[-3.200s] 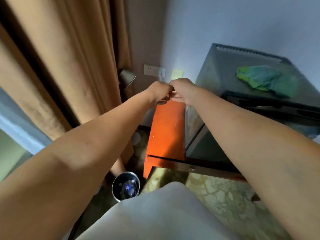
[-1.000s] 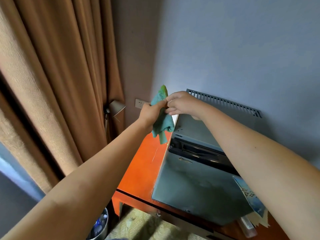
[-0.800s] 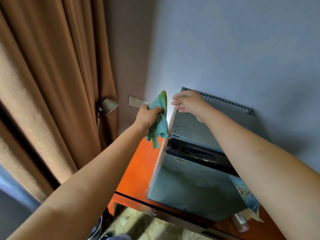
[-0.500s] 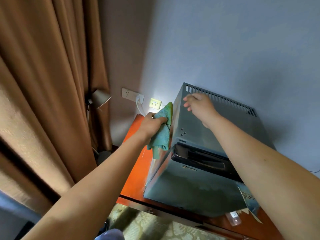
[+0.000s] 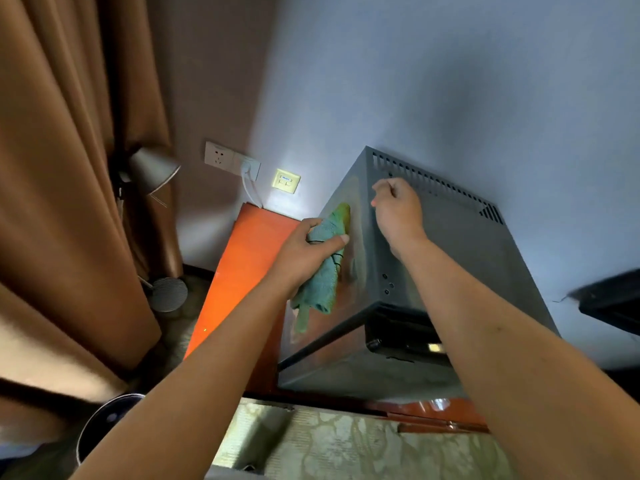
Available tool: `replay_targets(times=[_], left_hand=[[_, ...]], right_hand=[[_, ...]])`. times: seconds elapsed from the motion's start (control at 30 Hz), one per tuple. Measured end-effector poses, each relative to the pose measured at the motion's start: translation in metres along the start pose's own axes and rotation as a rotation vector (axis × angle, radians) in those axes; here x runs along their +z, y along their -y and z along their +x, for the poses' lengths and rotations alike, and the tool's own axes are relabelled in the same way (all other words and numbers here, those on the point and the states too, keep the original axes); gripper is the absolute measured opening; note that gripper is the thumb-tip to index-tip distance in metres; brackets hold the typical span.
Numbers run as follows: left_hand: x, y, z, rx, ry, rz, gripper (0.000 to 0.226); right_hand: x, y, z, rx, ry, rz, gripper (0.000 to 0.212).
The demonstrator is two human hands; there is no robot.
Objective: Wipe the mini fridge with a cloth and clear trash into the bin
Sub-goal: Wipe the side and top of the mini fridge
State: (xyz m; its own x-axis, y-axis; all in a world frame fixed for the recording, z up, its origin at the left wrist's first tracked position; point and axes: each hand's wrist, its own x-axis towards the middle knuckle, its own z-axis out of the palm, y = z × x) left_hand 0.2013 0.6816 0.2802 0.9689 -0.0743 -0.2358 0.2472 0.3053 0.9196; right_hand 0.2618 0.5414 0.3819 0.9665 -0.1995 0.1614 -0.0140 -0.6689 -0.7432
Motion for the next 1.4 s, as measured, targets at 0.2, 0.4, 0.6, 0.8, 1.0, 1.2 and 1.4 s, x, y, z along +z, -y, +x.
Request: replay_targets(times=[0.2,0.4,0.6,0.8,1.0,1.2,1.4], left_hand=[[-0.006,0.000,-0.001,0.143,0.094,0.152,0.043],[-0.002,0.021,-0.028,0.381,0.028,0.325,0.041],[0.004,0.036,-0.057,0.663,0.032,0.519,0.034],[0.005,0.035,-0.046,0.458,-0.009,0.640,0.026],[0.010,0.024,-0.051,0.363,-0.029,0.558,0.022],[0.023,0.013,-0.070,0.445,-0.020,0.513,0.022],[0.006,0.041,-0.077,0.335,0.037,0.578,0.019]], right_hand=[[0.002,-0.007,-0.004,0.083,-0.107,0.150,0.023],[0.005,-0.005,-0.005,0.058,-0.122,0.103,0.028],[0.004,-0.005,-0.006,0.035,-0.107,0.069,0.033],[0.004,-0.006,-0.007,0.044,-0.098,0.048,0.034],[0.006,-0.007,-0.005,0.034,-0.089,0.031,0.034],[0.006,-0.008,-0.003,0.046,-0.087,0.029,0.034],[0.006,-0.007,-0.003,0.044,-0.071,-0.003,0.033]])
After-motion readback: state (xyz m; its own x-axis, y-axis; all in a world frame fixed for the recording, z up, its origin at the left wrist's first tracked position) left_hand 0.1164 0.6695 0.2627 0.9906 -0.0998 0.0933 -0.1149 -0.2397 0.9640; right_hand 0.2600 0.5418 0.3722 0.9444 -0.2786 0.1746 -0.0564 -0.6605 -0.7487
